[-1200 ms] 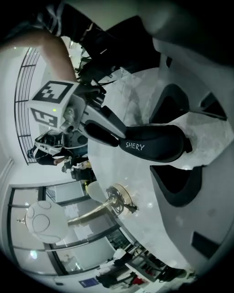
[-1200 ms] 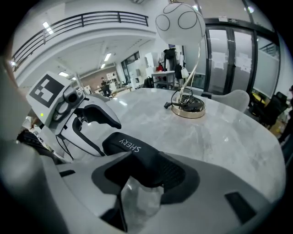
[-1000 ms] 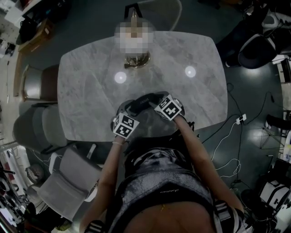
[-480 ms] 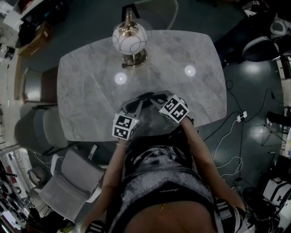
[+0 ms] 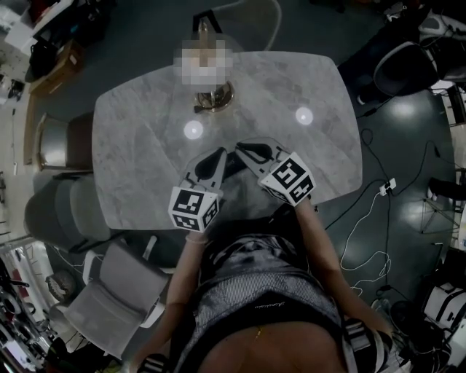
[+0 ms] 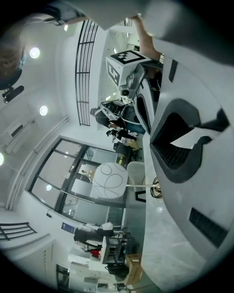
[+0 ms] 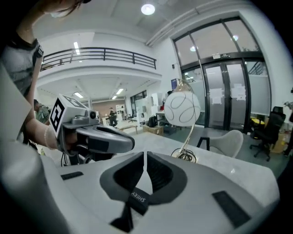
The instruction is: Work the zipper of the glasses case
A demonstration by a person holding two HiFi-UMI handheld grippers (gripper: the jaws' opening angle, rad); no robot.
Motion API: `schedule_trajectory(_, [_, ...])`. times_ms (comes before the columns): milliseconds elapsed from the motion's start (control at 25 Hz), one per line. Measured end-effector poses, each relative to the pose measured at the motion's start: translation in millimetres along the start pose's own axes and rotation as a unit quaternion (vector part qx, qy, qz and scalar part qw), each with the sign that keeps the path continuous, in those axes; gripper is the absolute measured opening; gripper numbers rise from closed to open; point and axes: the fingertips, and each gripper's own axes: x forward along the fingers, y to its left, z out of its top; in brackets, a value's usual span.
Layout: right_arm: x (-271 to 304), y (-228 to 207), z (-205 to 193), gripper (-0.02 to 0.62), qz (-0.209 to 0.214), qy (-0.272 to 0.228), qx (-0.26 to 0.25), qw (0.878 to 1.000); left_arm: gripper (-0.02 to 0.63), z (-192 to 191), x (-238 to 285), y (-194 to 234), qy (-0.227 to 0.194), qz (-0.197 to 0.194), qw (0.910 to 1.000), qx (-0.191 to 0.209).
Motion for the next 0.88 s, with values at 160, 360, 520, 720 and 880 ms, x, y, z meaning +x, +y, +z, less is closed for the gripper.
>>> schedule_trajectory(160, [-14,-1,32,0.075,-0.016,-0.045,-0.003,0.999,0.006,24,-2,-2,-0.022,0.001,0.9998,0.0])
schedule_trajectory(360, [-24,0,59,0.075,-0.023,-0.085,-0.003,0.996,0.006,47,-4,-8,-0.044,-0.002,0.999,-0.001])
schedule_trajectory(520, [-30,3,71,0.075,-0.02,-0.107,0.006,0.994,0.006,61,-5,-14,-0.049,-0.004,0.9988,0.004])
schedule_trajectory(720, [-33,4,77,0.075,-0.024,-0.108,-0.004,0.994,0.006,69,-4,-17,-0.053,-0.005,0.9985,0.008])
schedule_trajectory(880, [-34,7,80,0.074,-0.021,-0.108,-0.009,0.994,0.006,69,-4,-19,-0.054,-0.007,0.9985,0.005])
